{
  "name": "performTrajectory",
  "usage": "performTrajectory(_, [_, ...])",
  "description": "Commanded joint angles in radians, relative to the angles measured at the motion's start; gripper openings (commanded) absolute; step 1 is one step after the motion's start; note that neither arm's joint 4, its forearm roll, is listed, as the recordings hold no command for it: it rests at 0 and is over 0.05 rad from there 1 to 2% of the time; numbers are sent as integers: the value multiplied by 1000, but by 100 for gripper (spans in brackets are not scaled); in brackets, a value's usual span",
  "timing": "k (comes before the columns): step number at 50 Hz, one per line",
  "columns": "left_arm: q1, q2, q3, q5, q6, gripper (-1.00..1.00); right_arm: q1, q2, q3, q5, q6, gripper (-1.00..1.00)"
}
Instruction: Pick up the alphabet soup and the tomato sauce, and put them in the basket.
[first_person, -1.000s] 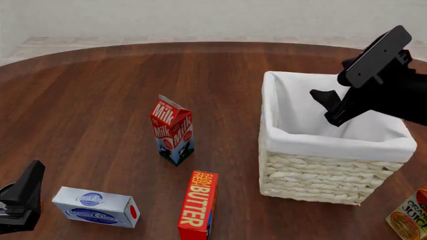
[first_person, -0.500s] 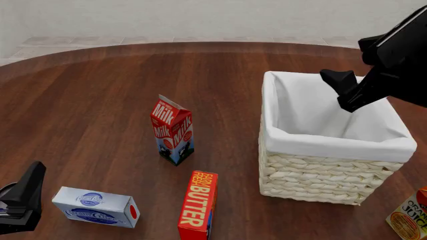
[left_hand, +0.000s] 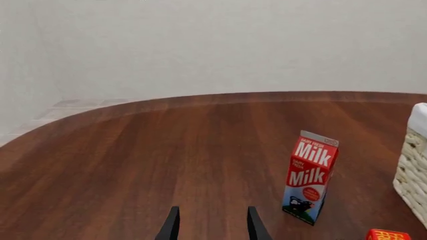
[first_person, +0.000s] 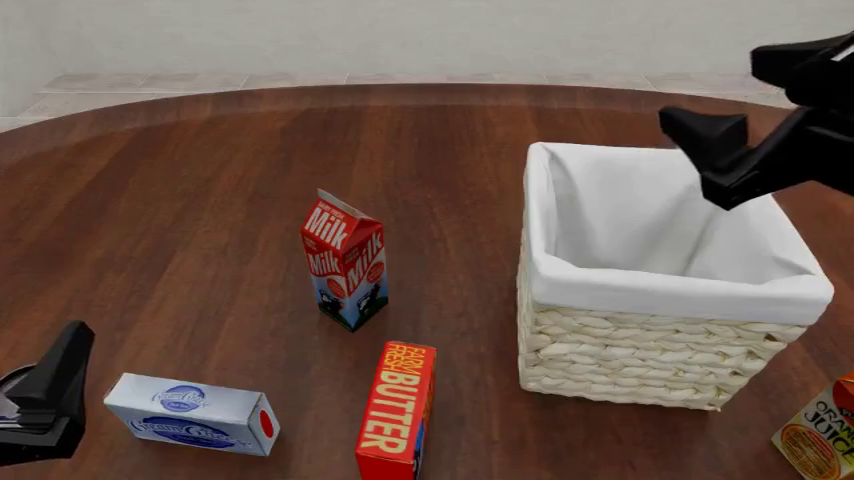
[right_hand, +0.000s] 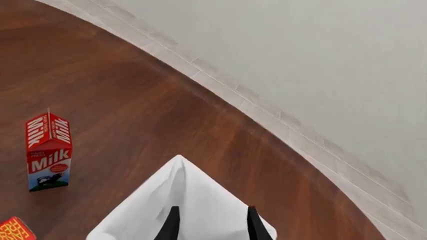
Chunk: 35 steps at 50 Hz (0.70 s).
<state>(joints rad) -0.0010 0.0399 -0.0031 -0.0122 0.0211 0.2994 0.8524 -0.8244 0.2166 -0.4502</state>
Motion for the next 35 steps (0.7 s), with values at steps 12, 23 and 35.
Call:
performTrajectory(12, [8, -9, -10, 21, 25, 100, -34, -72, 13, -82, 124, 100])
performTrajectory(23, [-7, 55, -45, 8, 31, 100, -55, -98, 19, -114, 187, 100])
performTrajectory(35, [-17, 73, -159, 98, 8, 100, -81, -105, 20, -142, 238, 100])
